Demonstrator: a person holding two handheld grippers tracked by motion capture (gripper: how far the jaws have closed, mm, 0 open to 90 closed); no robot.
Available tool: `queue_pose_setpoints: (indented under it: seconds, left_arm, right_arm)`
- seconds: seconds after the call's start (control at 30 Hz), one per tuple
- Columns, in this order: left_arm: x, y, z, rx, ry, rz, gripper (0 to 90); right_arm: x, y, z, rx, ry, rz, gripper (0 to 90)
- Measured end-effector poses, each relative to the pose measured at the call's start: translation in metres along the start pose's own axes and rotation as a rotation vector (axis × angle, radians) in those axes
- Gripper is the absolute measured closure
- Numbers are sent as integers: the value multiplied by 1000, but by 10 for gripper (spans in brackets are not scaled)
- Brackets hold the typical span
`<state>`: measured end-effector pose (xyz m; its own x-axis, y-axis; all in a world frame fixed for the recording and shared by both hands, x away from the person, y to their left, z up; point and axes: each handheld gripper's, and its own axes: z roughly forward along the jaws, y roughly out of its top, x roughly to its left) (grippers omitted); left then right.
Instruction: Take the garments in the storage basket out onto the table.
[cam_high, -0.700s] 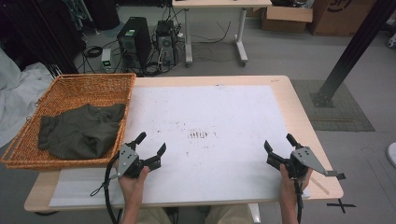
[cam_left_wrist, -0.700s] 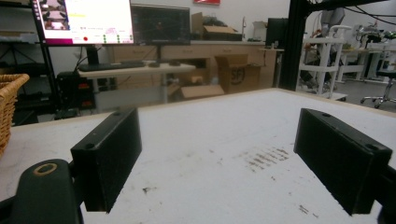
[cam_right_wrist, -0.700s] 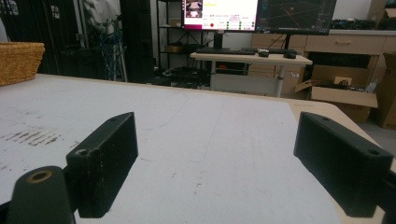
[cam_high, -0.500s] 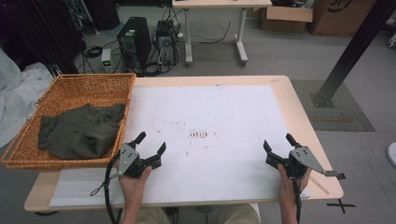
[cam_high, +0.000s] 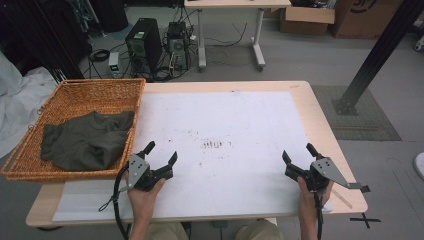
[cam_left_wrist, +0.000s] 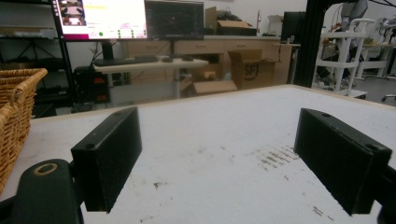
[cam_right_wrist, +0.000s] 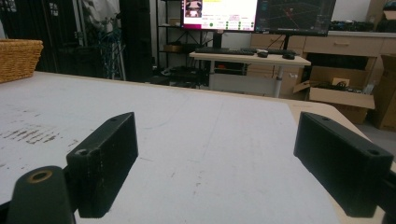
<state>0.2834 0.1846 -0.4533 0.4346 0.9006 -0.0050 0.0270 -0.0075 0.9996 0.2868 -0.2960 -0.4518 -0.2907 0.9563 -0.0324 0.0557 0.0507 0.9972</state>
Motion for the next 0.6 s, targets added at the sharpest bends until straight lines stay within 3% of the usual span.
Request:
queue_pose_setpoints:
  seconds: [0.4, 0.47, 0.6]
  left_arm:
    - [2, 5, 2, 42, -12, -11, 157]
    - [2, 15, 2, 49, -4, 4, 157]
    - [10, 52, 1, 23, 25, 9, 157]
  right_arm:
    - [0, 0, 1, 10, 6, -8, 139]
    - [0, 1, 1, 12, 6, -11, 139]
    - [1, 1, 2, 19, 9, -18, 139]
